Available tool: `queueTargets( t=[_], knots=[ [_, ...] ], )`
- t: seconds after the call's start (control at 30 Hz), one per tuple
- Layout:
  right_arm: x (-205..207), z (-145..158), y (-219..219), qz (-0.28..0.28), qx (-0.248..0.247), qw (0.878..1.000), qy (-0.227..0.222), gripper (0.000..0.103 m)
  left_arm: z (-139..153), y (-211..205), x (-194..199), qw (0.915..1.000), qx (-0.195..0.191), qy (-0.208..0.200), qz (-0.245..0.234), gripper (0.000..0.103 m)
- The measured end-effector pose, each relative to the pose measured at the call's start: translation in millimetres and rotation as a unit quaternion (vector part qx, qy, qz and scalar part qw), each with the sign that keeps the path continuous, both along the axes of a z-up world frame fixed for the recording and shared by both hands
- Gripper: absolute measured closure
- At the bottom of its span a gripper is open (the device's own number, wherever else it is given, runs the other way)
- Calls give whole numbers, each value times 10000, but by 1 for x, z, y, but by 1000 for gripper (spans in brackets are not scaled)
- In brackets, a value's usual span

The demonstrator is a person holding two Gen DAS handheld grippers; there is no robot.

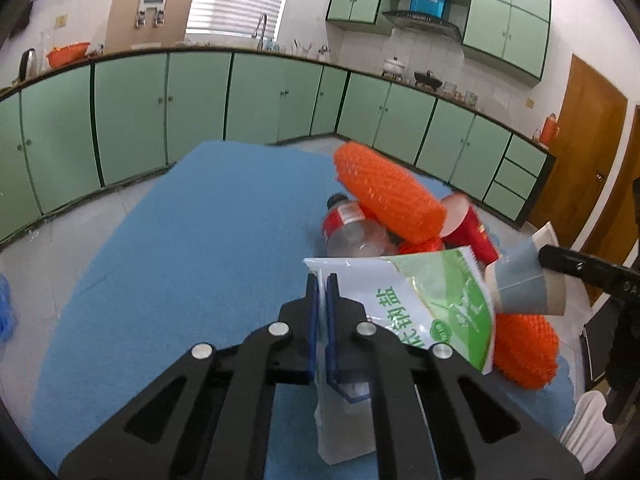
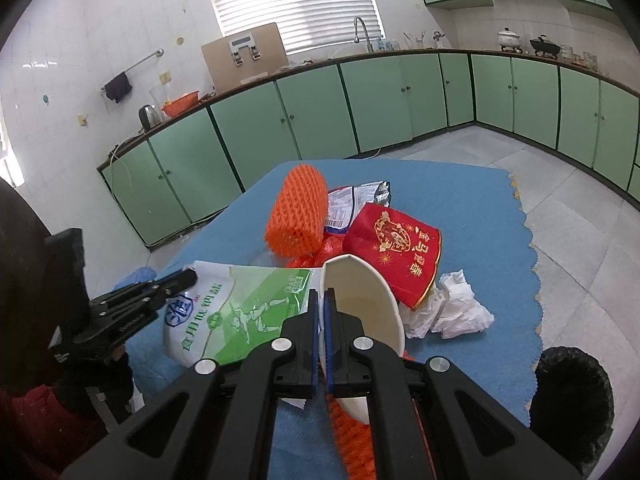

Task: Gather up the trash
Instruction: 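Close the left tool on the salt bag and lift it, then carry the salt bag with the left tool while the right tool carries the cup to the bin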

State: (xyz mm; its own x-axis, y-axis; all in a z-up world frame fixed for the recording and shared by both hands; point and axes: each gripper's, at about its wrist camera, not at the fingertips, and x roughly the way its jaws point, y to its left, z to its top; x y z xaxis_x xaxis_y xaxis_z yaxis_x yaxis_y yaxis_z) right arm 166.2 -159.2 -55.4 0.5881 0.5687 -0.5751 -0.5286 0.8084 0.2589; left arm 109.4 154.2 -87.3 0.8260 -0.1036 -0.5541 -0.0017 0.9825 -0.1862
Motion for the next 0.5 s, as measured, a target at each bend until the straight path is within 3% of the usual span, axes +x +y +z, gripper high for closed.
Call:
queueTargets(
  t=[0.5],
  knots=[
    [-29,51,-33,-222,272,9972,-657,100,74,-38,-45,9951,162,-950,-211,101]
  ],
)
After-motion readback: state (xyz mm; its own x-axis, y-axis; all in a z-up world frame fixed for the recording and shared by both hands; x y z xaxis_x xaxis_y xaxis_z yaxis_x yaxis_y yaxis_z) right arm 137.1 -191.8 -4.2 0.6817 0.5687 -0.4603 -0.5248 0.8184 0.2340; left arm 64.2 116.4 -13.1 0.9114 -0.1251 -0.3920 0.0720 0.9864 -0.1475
